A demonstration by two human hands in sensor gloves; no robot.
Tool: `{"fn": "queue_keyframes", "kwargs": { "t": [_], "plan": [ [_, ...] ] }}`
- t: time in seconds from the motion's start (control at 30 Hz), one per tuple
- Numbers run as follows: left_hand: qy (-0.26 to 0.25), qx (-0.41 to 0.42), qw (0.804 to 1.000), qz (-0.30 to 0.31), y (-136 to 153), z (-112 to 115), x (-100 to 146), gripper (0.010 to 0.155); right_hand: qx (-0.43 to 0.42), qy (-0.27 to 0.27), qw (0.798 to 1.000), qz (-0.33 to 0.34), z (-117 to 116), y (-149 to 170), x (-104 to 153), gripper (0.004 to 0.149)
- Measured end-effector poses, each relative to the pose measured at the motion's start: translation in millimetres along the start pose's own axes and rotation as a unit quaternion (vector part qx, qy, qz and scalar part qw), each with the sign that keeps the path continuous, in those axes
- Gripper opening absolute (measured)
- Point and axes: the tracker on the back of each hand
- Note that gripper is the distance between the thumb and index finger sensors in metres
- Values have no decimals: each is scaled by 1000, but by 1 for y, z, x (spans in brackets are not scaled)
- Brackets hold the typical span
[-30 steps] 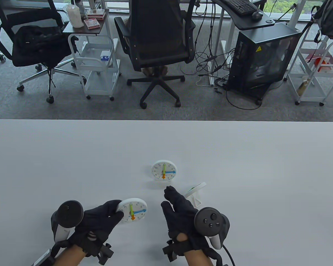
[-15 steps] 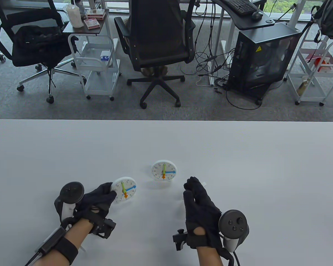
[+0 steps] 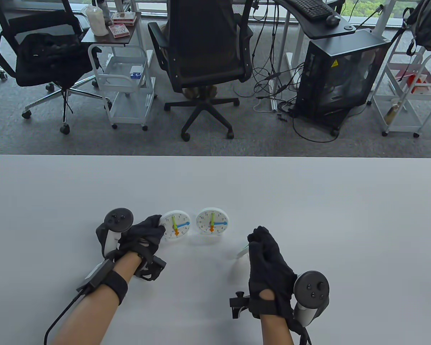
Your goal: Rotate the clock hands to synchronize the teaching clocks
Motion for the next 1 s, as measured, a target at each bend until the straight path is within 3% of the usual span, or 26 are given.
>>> {"fn": "queue_keyframes", "kwargs": {
  "t": [0.3,0.47,0.7,0.87,1.0],
  "plan": [
    [6,-22,1000,1,-7,1,-10,57,-1,1,1000,-11,4,2,0,60],
    [-9,-26,999,29,-14,-6,2,79,26,17,999,-14,7,3,-2,67],
    [-37,-20,993,112,-32,-21,65,89,182,35,982,-22,9,8,-4,78],
    [1,-18,988,150,-29,-27,132,89,229,46,972,-33,13,13,-3,80],
    [27,-11,988,155,-25,-28,167,87,275,28,959,-59,13,19,-3,84]
  ]
}}
Point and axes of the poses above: the tracker on the back of each hand, its own y axis roughly to the little-finger side, its own x axis roughly from the fingertips to the wrist, z = x × y, and after that the axes turned 7 degrees about x, right-handed
